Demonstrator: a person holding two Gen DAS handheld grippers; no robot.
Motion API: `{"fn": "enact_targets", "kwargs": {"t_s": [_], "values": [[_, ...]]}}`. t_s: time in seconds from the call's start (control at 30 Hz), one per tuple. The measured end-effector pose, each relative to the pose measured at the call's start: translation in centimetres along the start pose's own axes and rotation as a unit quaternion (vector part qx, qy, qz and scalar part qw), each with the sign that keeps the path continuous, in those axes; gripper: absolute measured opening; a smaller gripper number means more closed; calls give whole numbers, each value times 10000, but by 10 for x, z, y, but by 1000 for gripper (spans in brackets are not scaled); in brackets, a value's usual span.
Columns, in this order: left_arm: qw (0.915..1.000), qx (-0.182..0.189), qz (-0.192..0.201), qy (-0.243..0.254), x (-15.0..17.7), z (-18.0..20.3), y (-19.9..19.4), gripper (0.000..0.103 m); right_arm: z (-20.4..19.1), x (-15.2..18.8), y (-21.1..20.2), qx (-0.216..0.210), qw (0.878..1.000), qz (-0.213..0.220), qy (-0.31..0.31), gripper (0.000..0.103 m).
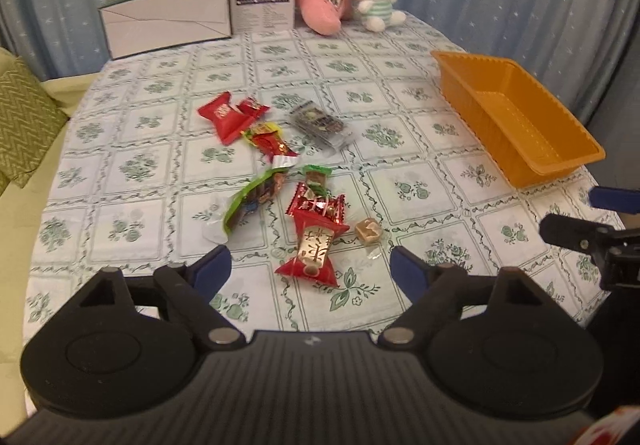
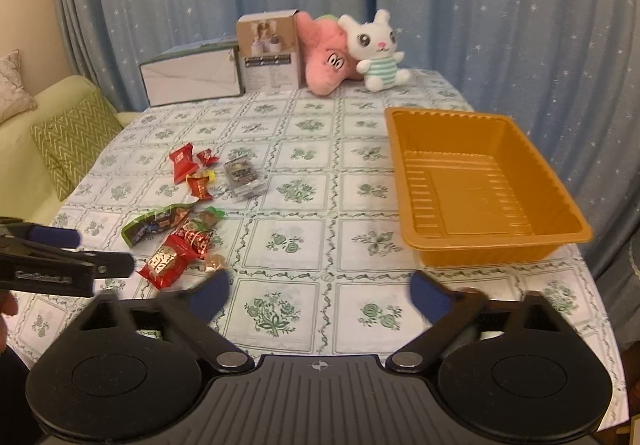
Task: Organize snacks
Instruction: 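Grasp the red-and-gold wrapped candy with the left gripper while the right grasps a small brown candy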
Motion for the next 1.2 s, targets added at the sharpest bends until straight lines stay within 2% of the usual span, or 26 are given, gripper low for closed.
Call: {"fn": "enact_targets", "kwargs": {"t_s": [0.2,0.27,0.33,0.5,0.57,0.73,0.93,1.07,1.13,1.2], "values": [[9990,173,-255,338,-4,5,37,62,2,2,28,-29,9998,-171,48,80],[9981,199,-327,483,-5,7,48,47,3,3,36,-36,9997,-237,71,80],[9970,218,-381,641,-6,9,57,38,4,4,43,-41,9995,-285,93,80],[9946,200,-548,853,-6,7,72,31,1,6,59,-110,9992,-373,112,80],[9943,224,-612,841,-6,5,76,23,-3,6,64,-173,9990,-396,83,80],[9948,163,-658,765,-6,-2,74,19,-19,5,78,-401,9983,-425,9,80],[9978,114,-435,486,-18,-16,50,19,-44,3,97,-704,9965,-412,-192,80],[9992,138,-295,229,-25,-24,35,19,-64,4,114,-849,9943,-491,-429,66],[9996,116,-231,133,-27,-28,29,19,-73,5,122,-868,9934,-508,-543,63],[9998,89,-185,66,-28,-32,25,19,-81,6,129,-887,9924,-533,-664,53]]}}
Point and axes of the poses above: each gripper's, at about its wrist camera, not at the fingertips, and y roughly the way its jaws point, z to its right, x to its underside, the point moved 7 cm from there along y, roughly the way its jaws point, and after that the axes turned 1 degree about -y, right-handed, at the moved point
